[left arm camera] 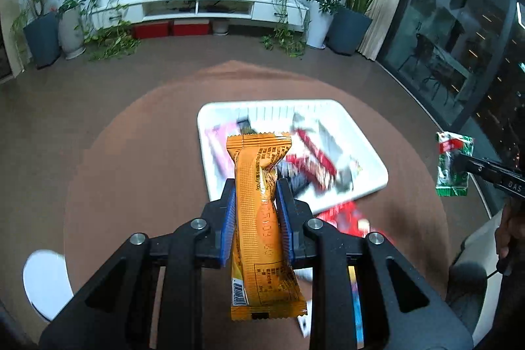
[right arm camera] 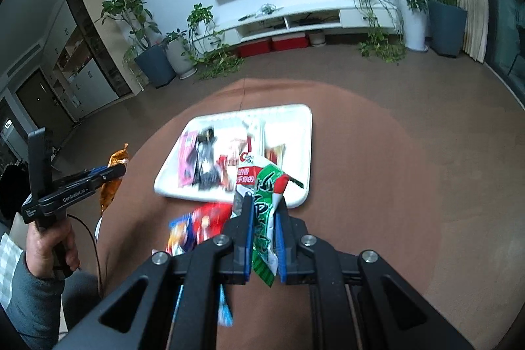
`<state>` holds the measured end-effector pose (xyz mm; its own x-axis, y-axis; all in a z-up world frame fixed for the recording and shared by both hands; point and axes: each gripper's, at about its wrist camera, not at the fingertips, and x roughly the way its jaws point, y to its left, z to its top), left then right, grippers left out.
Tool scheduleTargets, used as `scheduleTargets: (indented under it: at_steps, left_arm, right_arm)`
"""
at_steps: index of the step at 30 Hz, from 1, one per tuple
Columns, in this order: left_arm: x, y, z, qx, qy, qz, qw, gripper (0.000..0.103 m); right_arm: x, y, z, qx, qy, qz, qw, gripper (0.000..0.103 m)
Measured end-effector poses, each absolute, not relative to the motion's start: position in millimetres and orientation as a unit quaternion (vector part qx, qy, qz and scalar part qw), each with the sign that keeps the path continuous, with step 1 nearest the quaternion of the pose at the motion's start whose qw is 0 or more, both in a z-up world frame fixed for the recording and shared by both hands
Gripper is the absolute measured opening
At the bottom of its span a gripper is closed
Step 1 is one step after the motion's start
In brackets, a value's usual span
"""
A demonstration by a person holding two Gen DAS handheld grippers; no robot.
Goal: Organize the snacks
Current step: 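Carry the orange bar and green packet into the tray and open both tools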
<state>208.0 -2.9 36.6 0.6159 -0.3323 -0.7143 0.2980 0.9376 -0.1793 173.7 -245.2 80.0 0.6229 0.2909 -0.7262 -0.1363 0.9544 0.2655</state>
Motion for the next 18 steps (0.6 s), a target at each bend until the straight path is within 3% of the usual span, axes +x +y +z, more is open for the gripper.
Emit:
scheduleTargets:
  at_steps: [8, 18]
  left_arm:
    - [279, -46, 45, -0.006, 0.41, -0.203, 0.889, 0.022]
    - [337, -82, -4, 0.002, 0.456, -0.201, 0.867, 0.022]
  right_arm:
    - [250, -206, 83, 0.07, 0.429, 0.152, 0.887, 0.013]
    - [317, -165, 45, 0.051, 0.474, 0.159, 0.864, 0.013]
